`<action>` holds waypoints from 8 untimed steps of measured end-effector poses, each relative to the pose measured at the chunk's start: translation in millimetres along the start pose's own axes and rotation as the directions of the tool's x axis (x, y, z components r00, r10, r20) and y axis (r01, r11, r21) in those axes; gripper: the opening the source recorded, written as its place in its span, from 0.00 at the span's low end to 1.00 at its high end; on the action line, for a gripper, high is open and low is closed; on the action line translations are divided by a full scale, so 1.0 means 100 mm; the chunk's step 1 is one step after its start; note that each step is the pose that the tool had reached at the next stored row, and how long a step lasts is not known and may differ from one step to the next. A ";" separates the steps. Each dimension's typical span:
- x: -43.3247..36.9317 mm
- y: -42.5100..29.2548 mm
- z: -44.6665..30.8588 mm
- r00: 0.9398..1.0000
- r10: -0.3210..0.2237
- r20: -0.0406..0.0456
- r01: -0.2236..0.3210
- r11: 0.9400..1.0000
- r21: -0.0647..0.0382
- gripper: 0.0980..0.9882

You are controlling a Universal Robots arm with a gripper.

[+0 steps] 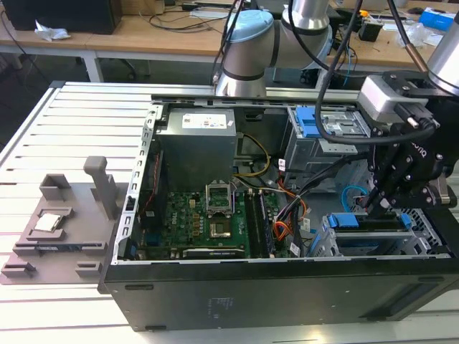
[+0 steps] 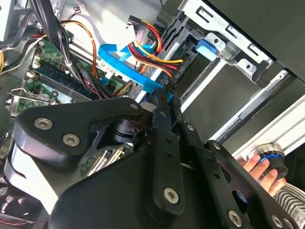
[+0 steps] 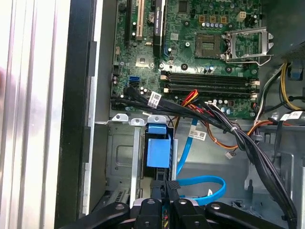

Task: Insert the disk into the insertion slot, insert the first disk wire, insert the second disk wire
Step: 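Insert the second disk wire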

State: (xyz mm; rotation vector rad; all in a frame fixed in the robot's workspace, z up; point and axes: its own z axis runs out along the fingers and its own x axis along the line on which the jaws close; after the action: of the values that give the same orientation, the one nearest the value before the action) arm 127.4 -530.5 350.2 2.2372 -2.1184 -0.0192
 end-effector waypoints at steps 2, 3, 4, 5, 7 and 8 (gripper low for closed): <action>0.000 -0.004 0.014 1.000 0.000 0.000 0.000 1.000 0.000 0.07; 0.000 -0.004 0.020 1.000 0.000 0.000 0.000 1.000 0.000 0.07; 0.000 -0.006 0.031 1.000 0.000 0.000 0.000 1.000 0.000 0.07; 0.000 -0.006 0.039 1.000 0.000 0.000 0.000 1.000 0.000 0.07; -0.001 -0.007 0.048 1.000 0.000 0.000 0.000 1.000 0.000 0.07; -0.001 -0.007 0.054 1.000 0.000 0.000 0.000 1.000 0.000 0.07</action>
State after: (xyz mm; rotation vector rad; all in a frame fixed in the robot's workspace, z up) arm 127.8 -530.6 344.8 2.2369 -2.1181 -0.0187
